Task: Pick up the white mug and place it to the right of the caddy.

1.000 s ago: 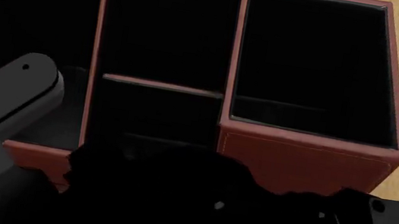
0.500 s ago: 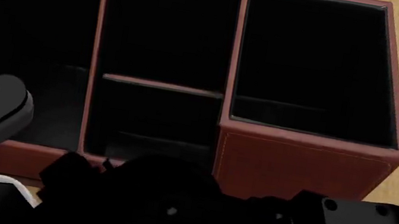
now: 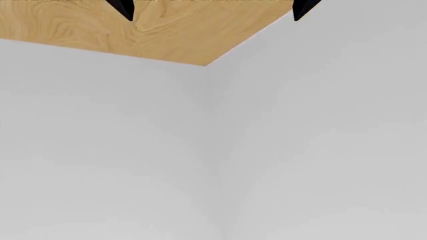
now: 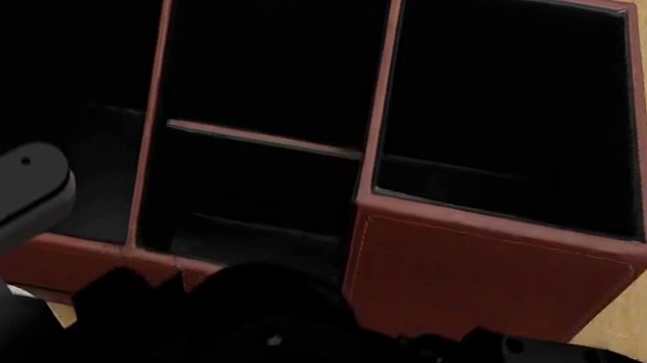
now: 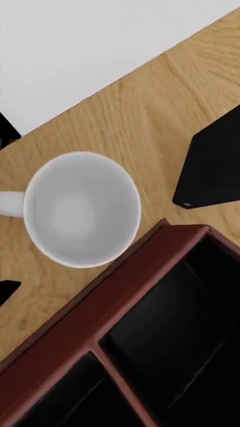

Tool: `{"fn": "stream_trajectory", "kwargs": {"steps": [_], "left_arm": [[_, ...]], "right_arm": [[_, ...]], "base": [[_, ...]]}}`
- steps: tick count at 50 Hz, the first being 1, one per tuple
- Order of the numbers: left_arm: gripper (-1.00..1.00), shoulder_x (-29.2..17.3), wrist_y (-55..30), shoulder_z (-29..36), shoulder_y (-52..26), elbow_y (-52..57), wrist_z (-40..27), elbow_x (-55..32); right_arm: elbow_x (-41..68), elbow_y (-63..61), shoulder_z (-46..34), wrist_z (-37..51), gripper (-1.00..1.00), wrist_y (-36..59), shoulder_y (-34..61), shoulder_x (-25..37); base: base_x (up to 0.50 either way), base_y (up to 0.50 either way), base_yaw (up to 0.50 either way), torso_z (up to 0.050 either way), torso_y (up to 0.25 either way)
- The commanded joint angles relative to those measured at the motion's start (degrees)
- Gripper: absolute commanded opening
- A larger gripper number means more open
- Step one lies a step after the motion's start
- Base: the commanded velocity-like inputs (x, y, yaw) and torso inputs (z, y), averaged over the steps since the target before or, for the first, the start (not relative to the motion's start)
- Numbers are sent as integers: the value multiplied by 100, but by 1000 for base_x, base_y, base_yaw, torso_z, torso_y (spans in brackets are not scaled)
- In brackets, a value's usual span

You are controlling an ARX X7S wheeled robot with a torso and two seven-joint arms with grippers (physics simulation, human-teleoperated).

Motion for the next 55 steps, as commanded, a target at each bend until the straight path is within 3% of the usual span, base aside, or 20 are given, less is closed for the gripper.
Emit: {"fn": "stream_trajectory", "kwargs": {"steps": [1, 55], "left_arm": [[100, 73, 89, 112, 41, -74, 101, 160], [100, -26, 247, 383, 1, -197, 122, 254]], "right_arm": [[-86, 72, -35, -141, 100, -110, -188, -35], [-460, 302, -276, -550, 100, -440, -872, 102]], "base": [[0, 0, 0, 0, 0], [0, 0, 0, 0, 0]]}}
